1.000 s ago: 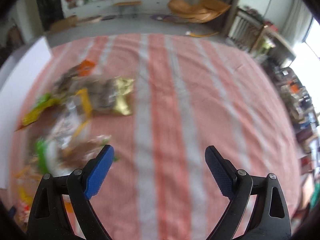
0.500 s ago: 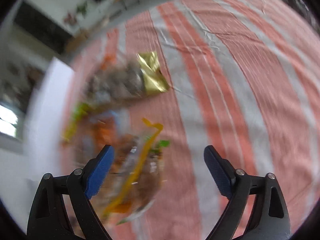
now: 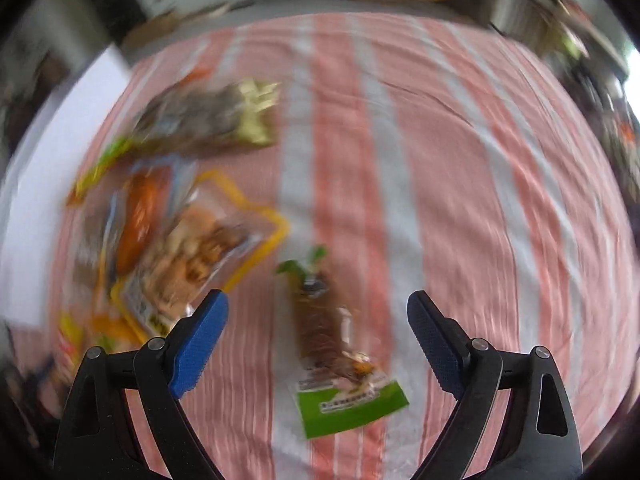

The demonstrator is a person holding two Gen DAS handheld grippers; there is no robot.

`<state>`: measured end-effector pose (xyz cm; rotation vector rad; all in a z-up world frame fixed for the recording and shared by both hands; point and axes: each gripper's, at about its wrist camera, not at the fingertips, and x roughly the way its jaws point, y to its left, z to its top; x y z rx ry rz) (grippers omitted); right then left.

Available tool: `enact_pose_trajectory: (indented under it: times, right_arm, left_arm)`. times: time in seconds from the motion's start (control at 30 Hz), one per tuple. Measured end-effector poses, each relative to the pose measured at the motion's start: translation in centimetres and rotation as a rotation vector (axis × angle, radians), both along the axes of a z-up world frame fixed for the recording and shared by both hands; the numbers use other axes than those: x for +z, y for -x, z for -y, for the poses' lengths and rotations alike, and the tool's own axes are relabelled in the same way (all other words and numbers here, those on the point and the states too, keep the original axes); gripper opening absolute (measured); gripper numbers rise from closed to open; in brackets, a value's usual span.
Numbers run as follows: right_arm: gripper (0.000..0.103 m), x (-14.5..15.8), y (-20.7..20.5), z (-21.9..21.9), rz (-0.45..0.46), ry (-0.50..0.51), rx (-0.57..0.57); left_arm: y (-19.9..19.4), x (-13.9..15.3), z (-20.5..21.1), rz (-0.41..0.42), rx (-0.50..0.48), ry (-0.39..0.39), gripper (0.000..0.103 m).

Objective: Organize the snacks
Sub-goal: 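Close the left tool on the yellow cartoon-printed snack bag, then carry the yellow bag into the white box and open the left tool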

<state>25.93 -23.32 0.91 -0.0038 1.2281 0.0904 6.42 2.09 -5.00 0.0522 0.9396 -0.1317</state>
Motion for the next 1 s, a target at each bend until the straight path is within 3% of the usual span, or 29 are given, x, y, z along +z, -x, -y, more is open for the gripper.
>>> enact_pose_trajectory:
  times: [0.07, 0.13, 0.17, 0.2, 0.23, 0.3, 0.37, 0.47, 0.6, 0.7, 0.83, 0.93, 1.0]
  right_arm:
    - [0.093, -1.8, -0.5, -1.5, -0.058, 0.073, 0.082]
    - [0.09, -3.5, -0.1, -1.0, -0.104, 0.084, 0.111]
    - [0.079, -3.9, 0.2, -0.7, -0.113, 0.065, 0.117]
    - [0.049, -3.9, 0.9, 0.0, -0.104, 0.042, 0.116]
    - [0.044, -3.3, 1.6, 0.6, -0.075, 0.033, 0.109]
    - [0.04, -2.9, 2.7, 2.4, -0.107, -0.047, 0.075]
    - [0.04, -2.1, 3.8, 3.8, -0.094, -0.093, 0.04]
    - [0.04, 0.4, 5.1, 4.7, -0.051, -0.243, 0.006]
    - [0.04, 6.3, 4.4, 0.7, 0.034, -0.377, 0.089]
    - [0.04, 10.1, 3.3, -5.7, 0.082, -0.464, 0.196]
    - [0.04, 15.6, 2.0, -17.6, 0.137, -0.578, 0.382]
    - [0.042, 17.8, 1.3, -25.3, 0.175, -0.61, 0.482]
    - [0.053, 18.3, 1.4, -29.7, 0.228, -0.594, 0.536]
  left_arm:
    - [0.3, 0.1, 0.0, -0.009, -0.015, 0.011, 0.05]
    - [0.8, 0.2, -0.5, -0.017, -0.018, 0.06, 0.049]
    - [0.9, 0.3, -0.8, -0.019, -0.018, 0.083, 0.048]
    - [1.0, 0.4, -1.2, -0.024, -0.012, 0.123, 0.048]
    - [0.9, 0.5, -1.8, -0.03, -0.003, 0.177, 0.048]
    - [0.7, 0.8, -2.1, -0.031, 0.005, 0.243, 0.048]
    - [0.7, 1.7, -2.6, -0.015, 0.017, 0.328, 0.048]
    - [0.9, 4.1, -3.7, 0.016, 0.033, 0.445, 0.048]
    - [0.6, 9.3, -7.2, 0.106, 0.073, 0.524, 0.048]
    - [-0.3, 12.8, -11.3, 0.168, 0.135, 0.522, 0.048]
    - [-1.9, 16.5, -18.2, 0.219, 0.277, 0.429, 0.048]
    - [-3.1, 17.8, -21.5, 0.233, 0.378, 0.298, 0.049]
    - [-3.7, 17.9, -22.7, 0.222, 0.442, 0.214, 0.055]
